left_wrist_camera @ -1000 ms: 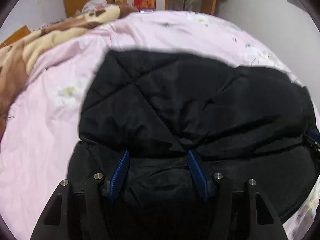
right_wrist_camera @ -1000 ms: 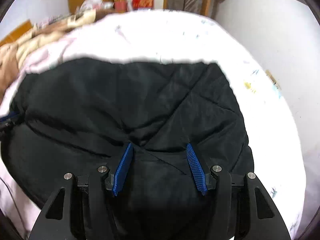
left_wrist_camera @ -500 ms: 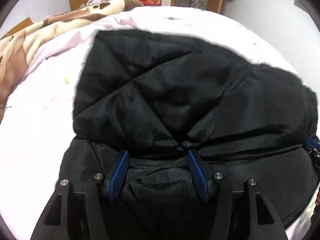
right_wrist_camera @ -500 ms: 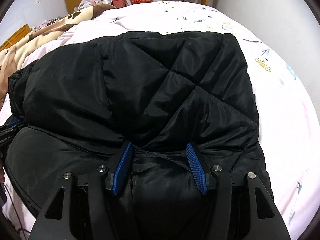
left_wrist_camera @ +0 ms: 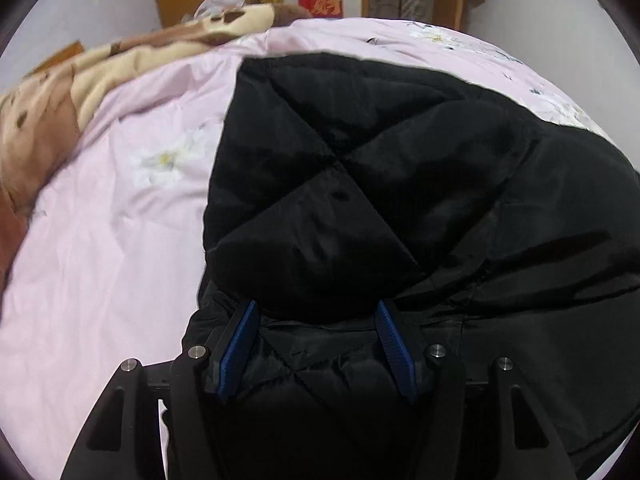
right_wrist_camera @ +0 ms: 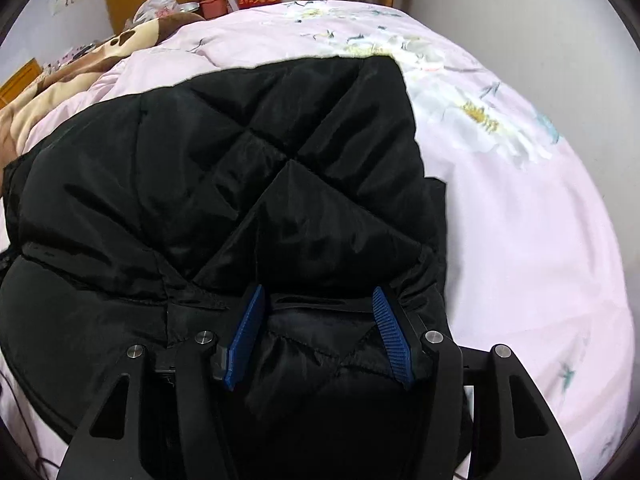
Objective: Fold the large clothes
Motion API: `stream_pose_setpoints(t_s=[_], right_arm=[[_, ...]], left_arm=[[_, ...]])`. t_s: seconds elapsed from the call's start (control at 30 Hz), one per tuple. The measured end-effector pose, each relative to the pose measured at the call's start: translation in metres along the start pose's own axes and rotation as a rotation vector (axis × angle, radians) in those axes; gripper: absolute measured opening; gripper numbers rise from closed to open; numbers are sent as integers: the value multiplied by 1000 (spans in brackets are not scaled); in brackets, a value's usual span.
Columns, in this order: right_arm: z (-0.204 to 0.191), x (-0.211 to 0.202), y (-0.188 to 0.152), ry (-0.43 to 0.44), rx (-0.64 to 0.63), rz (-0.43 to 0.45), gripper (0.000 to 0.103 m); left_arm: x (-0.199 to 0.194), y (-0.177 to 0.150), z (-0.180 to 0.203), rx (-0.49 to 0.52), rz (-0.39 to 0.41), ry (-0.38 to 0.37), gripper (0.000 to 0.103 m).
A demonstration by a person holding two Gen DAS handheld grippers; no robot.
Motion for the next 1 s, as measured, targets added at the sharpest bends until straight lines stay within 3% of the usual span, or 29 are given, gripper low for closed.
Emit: stream_pose_setpoints(t_s=[0.23,0.33,0.4,0.43,0.5,0.6,0.77,1.0], right_arm=[[3,-16,8,26,-2,2,57],[6,-36,13,63,-10,26,57],[13,-49,15,99,3,38,58],[20,-55,16,115,19,42,59],[35,-63,16,111,43,55,70],[48,-66,14,151,71,48,73],[61,-49,0,197,63,-33,78],[45,-18,-1,298,74,-89,83]], left_arm=[[-21,10,8,77,-17,-41,62],[-39,12,8,116,-15,-115,68],[-48,15,-2,105,-14,-156,70],[-52,15,-12,89,-14,-167,75],[-56,17,-35,40,-14,-170,83],[-48,16,-55,-30,-71,-236,84],[-30,5,-54,-9,-164,-349,85],[3,-7,-31,29,-205,-380,103]])
Point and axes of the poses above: each gripper's, at about its wrist camera, not at the fingertips, and x roughly the way its jaws point, z to its right, y to its top, the point moved 10 cm from there along x, roughly the way its jaws point, and after that the axes turned 1 degree about -y, right-handed, at the moved point
